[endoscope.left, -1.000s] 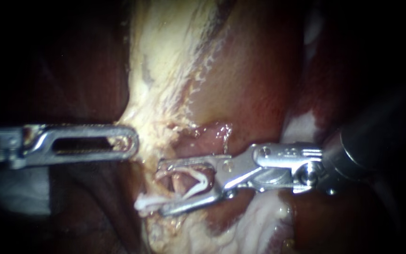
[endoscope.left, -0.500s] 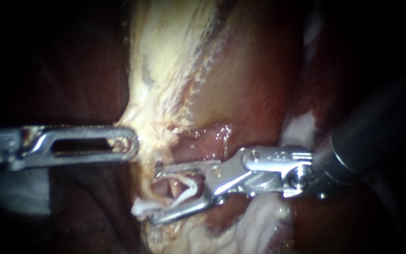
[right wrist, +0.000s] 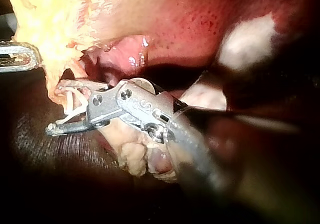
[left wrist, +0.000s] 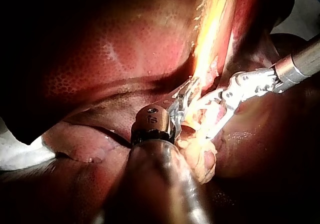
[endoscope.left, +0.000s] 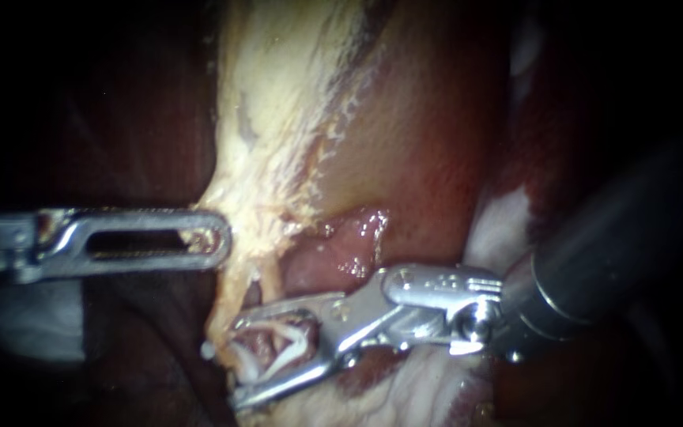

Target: Clipping third clip left tube

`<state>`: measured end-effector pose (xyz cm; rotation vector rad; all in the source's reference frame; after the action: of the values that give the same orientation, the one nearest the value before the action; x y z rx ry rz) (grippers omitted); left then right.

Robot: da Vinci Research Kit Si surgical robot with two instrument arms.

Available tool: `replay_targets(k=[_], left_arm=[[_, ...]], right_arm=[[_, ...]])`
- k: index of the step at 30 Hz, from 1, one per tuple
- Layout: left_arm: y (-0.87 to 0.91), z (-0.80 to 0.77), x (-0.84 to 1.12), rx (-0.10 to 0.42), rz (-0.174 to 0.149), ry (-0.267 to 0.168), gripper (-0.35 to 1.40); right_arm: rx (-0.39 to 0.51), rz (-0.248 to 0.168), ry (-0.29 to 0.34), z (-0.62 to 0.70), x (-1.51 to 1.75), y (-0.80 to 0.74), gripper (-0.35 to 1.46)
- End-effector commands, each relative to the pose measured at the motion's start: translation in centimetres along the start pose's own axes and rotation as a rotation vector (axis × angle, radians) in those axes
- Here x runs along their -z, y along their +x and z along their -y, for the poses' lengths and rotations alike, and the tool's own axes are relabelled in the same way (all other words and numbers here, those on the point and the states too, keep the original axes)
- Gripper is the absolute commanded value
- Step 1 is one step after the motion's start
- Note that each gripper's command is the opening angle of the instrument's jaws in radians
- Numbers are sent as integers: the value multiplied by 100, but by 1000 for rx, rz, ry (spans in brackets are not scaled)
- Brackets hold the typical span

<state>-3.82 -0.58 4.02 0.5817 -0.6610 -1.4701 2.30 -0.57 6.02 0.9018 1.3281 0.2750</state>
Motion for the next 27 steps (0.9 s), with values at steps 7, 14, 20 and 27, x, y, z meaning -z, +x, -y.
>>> replay_targets(k=[7, 14, 20, 27], left_arm=[[1, 0, 2, 0, 0, 0, -35], [1, -1, 2, 0, 0, 0, -35], [1, 0, 2, 0, 0, 0, -35], [2, 3, 1, 1, 1, -1, -35]], right_arm=[[-10, -6, -68, -1, 29, 0, 56], [-30, -5, -150, 3, 64, 18, 57], [-10, 18, -202, -3, 68, 19, 57], [7, 42, -224, -16, 54, 10, 57]])
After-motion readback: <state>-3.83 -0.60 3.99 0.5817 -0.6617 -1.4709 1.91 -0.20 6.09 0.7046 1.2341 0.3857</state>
